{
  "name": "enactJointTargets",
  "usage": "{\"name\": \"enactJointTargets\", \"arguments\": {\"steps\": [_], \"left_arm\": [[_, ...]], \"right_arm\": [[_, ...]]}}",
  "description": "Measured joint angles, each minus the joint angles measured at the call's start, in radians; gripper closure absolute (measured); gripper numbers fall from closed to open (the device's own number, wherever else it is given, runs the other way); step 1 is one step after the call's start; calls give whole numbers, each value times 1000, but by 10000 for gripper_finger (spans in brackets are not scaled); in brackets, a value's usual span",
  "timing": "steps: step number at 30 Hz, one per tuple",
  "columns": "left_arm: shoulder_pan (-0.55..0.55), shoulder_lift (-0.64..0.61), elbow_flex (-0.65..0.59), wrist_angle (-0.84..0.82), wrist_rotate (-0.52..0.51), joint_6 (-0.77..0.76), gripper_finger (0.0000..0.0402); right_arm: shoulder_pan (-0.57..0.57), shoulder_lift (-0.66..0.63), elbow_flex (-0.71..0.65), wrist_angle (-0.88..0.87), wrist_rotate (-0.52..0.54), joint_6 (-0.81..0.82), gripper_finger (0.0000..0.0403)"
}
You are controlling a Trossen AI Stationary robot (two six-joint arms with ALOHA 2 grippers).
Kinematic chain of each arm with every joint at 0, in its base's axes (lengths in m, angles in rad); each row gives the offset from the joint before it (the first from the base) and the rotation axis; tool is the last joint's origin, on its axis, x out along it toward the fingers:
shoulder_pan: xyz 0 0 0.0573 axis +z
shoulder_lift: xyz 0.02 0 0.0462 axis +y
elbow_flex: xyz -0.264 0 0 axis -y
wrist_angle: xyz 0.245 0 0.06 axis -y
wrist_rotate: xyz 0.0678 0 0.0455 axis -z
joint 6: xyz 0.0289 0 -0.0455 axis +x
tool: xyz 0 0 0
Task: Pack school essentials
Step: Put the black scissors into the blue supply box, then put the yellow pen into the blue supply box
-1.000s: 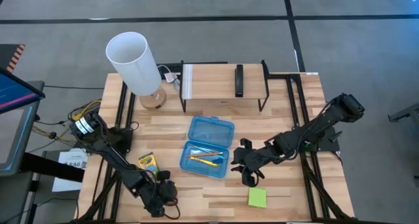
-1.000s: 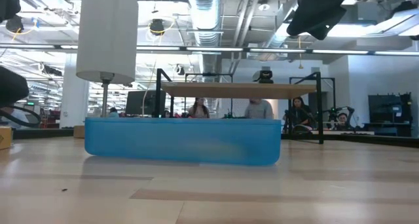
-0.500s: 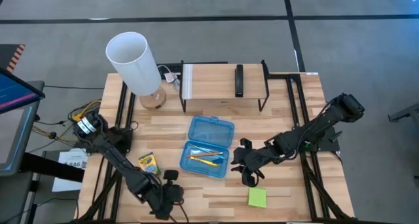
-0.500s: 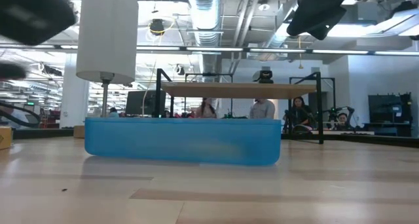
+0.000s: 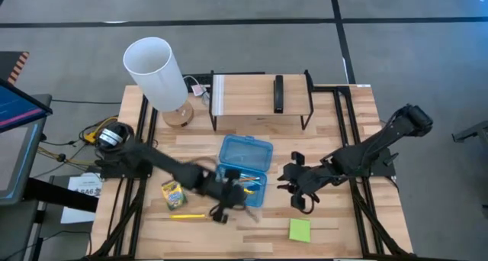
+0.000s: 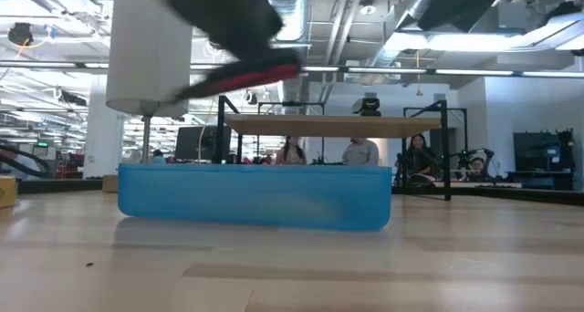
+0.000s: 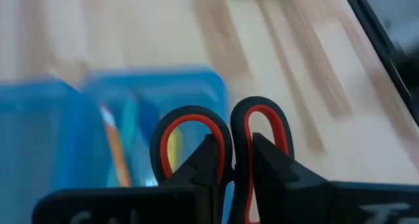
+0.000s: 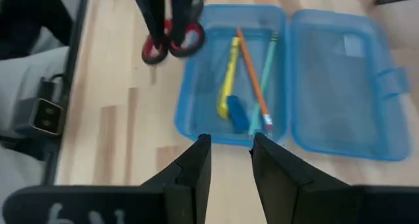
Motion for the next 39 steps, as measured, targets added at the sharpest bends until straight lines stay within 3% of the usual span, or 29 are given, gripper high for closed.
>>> {"name": "enactJointTargets", "arguments": {"steps": [6, 14, 20, 30, 39], "left_arm": [[112, 23, 2, 156, 90, 38, 367], [135, 136, 3, 177, 130, 21, 367], [146, 148, 5, 180, 126, 6, 366], [146, 147, 5, 196, 96, 1, 237], [143, 70, 5, 149, 81, 11, 236]], "right_arm": [[27, -35, 0, -27, 55, 0, 274], [37, -21, 0, -34, 66, 3, 274], [36, -10, 0, -36, 65, 7, 274], [35, -11, 0, -30, 67, 8, 274], [35, -11, -4, -26, 68, 3, 274]]}}
